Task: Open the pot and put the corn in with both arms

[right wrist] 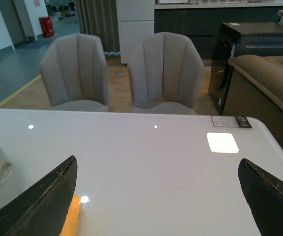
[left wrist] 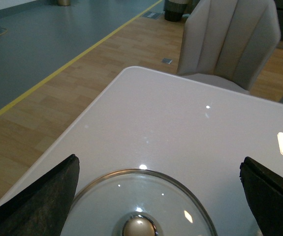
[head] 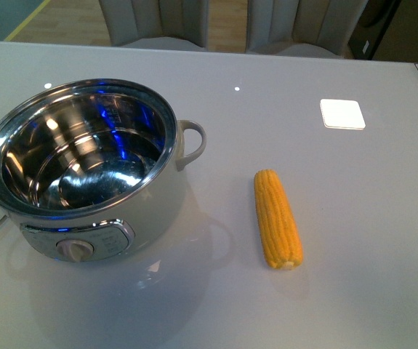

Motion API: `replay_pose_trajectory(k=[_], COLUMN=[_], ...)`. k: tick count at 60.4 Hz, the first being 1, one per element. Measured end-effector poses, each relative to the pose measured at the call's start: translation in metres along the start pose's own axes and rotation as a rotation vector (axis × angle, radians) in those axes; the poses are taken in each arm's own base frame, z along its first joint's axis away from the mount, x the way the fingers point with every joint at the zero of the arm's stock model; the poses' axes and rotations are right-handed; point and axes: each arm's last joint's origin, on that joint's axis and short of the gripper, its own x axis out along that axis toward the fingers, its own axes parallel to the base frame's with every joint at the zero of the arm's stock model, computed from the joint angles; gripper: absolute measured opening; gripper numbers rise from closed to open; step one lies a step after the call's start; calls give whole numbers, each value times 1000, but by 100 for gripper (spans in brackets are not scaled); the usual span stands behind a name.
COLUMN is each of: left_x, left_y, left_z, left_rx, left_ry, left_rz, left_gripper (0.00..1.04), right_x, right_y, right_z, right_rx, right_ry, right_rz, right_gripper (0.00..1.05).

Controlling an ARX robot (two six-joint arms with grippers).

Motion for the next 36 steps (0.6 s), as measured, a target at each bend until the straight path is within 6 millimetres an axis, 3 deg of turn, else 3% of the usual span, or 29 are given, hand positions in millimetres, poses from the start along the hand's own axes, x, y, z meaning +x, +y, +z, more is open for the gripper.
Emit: replay_pose_trajectory(k=[16,36], left_x=[-66,-105], left_y=[-34,-73], left_z=[12,27], left_rx=[-1,29], left_ry=[12,-7], left_rz=[-93,-180], left_gripper=[98,98], right_x=[0,0], right_y=[0,0], right_z=[0,0], right_rx=[0,0], right_ry=[0,0], right_rz=[0,0], right_gripper=[96,96])
